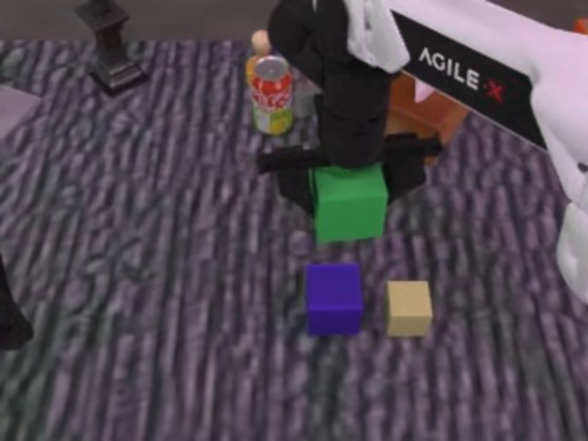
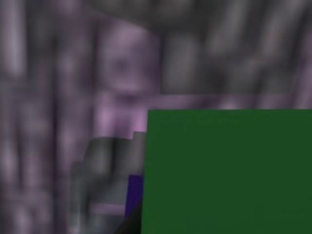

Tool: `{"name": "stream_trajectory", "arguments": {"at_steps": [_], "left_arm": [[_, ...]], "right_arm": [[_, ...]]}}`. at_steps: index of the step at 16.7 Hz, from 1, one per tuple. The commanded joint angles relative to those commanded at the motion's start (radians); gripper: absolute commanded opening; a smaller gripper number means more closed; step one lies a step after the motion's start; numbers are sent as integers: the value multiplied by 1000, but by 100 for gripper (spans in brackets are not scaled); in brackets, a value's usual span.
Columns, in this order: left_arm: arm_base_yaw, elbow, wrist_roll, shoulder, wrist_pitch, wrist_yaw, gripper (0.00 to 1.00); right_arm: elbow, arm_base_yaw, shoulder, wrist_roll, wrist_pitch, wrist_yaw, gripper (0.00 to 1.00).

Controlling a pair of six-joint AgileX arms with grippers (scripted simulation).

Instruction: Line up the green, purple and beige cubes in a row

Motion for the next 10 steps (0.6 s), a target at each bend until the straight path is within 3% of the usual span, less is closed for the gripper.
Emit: {"name": "stream_trajectory", "arguments": {"at_steps": [5,10], "left_arm": [[0,0,0,0,0,0,100],[0,0,0,0,0,0,100]], "right_arm": [[331,210,155,310,-150,4,0],[422,282,200,402,-195,8,0]]}}
